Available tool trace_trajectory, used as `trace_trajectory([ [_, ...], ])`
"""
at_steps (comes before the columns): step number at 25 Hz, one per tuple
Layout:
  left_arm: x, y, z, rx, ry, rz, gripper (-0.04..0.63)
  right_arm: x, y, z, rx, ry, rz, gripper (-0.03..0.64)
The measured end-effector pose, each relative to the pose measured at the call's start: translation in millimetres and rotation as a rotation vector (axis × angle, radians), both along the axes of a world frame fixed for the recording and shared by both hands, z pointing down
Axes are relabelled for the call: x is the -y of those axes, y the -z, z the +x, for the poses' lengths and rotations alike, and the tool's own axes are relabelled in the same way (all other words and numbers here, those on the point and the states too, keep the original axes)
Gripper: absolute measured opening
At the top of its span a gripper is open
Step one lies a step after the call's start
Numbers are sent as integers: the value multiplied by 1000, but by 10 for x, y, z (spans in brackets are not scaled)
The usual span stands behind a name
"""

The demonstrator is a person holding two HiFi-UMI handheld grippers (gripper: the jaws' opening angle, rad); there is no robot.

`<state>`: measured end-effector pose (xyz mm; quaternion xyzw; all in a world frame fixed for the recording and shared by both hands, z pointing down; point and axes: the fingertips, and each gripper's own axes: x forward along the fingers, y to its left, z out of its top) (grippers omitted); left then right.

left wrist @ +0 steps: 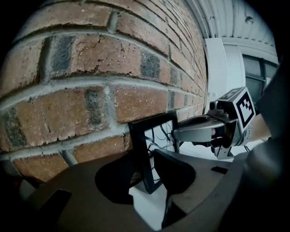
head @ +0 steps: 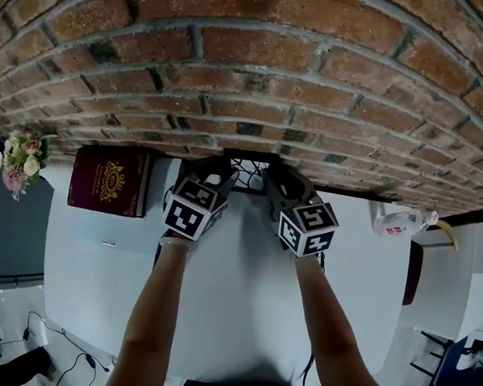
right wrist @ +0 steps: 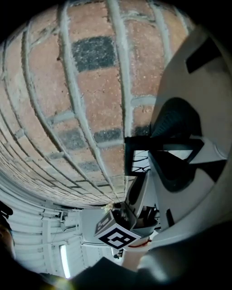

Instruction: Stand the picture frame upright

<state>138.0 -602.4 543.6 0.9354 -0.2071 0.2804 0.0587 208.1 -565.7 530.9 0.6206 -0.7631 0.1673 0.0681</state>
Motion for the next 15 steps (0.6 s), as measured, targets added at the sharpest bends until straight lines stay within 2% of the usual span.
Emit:
trace_trajectory([
  [4, 4, -9, -25, 11, 14, 8, 194, 1, -6, 9, -1, -14, -6, 103],
  [7, 4, 28, -44, -30, 35, -2, 227, -6, -13, 24, -1, -25, -10, 114],
  [10, 2, 97, -66, -59, 55, 7, 228, -16, -26, 33, -3, -32, -13, 114],
  [15, -13, 155, -114, -58, 66, 35, 229, -72, -6, 63, -12, -55, -9, 120],
])
